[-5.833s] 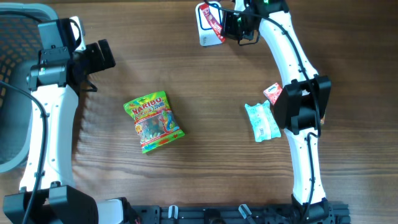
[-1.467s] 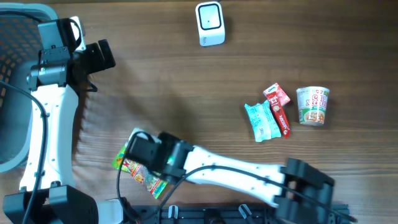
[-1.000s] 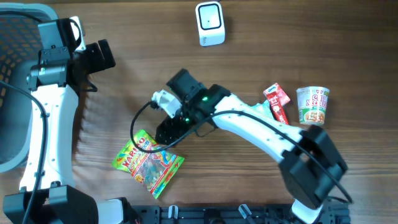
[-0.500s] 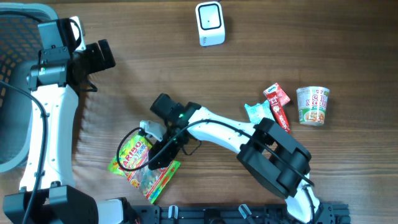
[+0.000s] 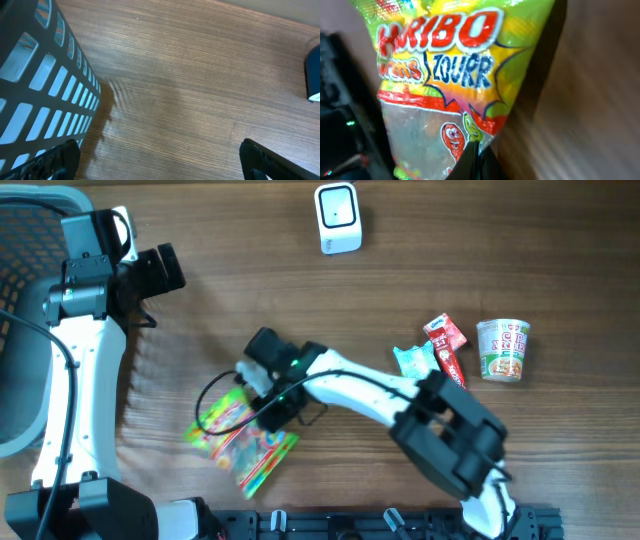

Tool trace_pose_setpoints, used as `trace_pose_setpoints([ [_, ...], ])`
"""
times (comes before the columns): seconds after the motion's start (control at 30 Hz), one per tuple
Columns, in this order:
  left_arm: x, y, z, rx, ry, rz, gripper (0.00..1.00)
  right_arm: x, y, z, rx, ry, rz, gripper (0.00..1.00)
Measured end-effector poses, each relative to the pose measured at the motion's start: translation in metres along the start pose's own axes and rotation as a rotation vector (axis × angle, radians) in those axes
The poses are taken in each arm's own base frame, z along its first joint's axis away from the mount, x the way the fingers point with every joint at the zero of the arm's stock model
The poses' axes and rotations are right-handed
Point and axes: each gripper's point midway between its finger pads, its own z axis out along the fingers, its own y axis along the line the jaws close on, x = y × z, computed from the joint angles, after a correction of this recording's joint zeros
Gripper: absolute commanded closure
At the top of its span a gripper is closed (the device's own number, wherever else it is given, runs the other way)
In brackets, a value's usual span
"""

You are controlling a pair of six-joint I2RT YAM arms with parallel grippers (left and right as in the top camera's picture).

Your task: Scan the item barcode

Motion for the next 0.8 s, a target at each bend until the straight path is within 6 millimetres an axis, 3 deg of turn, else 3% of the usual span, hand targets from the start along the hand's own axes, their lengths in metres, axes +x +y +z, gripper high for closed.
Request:
trace_pose_setpoints([
  [0.13,0.000,0.000,0.000,0.000,0.000,0.000,0.00,-0.016,-0.030,-0.083,0.232,-0.162,0.031,0.96],
  [0.17,0.000,0.000,0.000,0.000,0.000,0.000,0.00,-0.019,-0.039,-0.124,0.336,-0.250,0.038,0.96],
  [0.23,0.000,0.000,0.000,0.000,0.000,0.000,0.00,-0.018,-0.051,-0.185,0.532,-0.378,0.046,0.96],
  [0.37,0.000,0.000,0.000,0.000,0.000,0.000,0.00,-0.005,-0.077,-0.236,0.823,-0.435,0.057,0.96],
  [0.53,0.000,0.000,0.000,0.000,0.000,0.000,0.00,-0.002,-0.098,-0.239,0.965,-0.388,0.049,0.96],
  [0.57,0.000,0.000,0.000,0.000,0.000,0.000,0.00,-0.003,-0.101,-0.235,0.972,-0.375,0.047,0.69],
  [0.6,0.000,0.000,0.000,0.000,0.000,0.000,0.00,-0.004,-0.102,-0.229,0.962,-0.363,0.042,0.36],
  [0.63,0.000,0.000,0.000,0.000,0.000,0.000,0.00,-0.007,-0.101,-0.221,0.929,-0.352,0.032,0.23],
  [0.8,0.000,0.000,0.000,0.000,0.000,0.000,0.00,-0.017,-0.084,-0.168,0.598,-0.278,-0.016,0.19],
])
